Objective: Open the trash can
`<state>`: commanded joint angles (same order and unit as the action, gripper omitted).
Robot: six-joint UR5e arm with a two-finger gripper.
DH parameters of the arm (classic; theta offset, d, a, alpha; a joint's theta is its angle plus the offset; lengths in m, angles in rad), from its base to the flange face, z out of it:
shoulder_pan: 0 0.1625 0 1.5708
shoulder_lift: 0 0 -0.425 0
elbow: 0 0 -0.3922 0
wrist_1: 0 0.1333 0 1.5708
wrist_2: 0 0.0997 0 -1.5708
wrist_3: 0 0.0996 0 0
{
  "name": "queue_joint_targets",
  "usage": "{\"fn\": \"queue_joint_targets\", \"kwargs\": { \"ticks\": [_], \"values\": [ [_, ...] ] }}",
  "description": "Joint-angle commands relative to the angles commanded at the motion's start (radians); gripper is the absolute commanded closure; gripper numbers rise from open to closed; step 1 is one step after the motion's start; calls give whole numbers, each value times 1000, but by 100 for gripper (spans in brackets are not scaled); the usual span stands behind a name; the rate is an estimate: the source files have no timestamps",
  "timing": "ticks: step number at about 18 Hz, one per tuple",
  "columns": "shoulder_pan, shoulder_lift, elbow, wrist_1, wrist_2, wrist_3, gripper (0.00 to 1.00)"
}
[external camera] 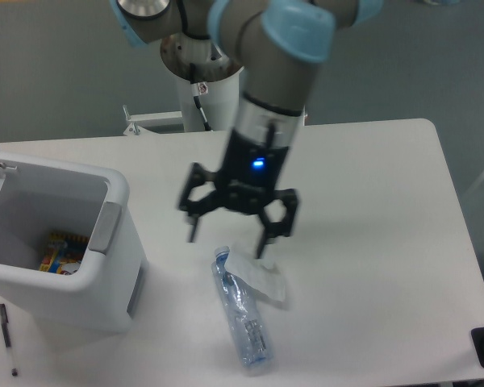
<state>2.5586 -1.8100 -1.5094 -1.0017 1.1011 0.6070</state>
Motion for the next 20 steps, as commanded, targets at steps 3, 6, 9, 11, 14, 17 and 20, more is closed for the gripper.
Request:
{"fn": "queue_joint_targets", "kwargs": {
  "ticks": [3,6,9,11,14,17,20],
  "values": [
    [2,-20,-29,-5,95,149,0],
    [-3,-41,-28,-12,209,267,0],
    [-1,-74,-17,-12,223,322,0],
    [-8,-87,-23,-12,294,400,0],
    [-38,-124,3,-40,384,523,0],
    [-47,-158,50,-121,440,568,0],
    [-72,-169,57,-130,480,571,0]
  ]
}}
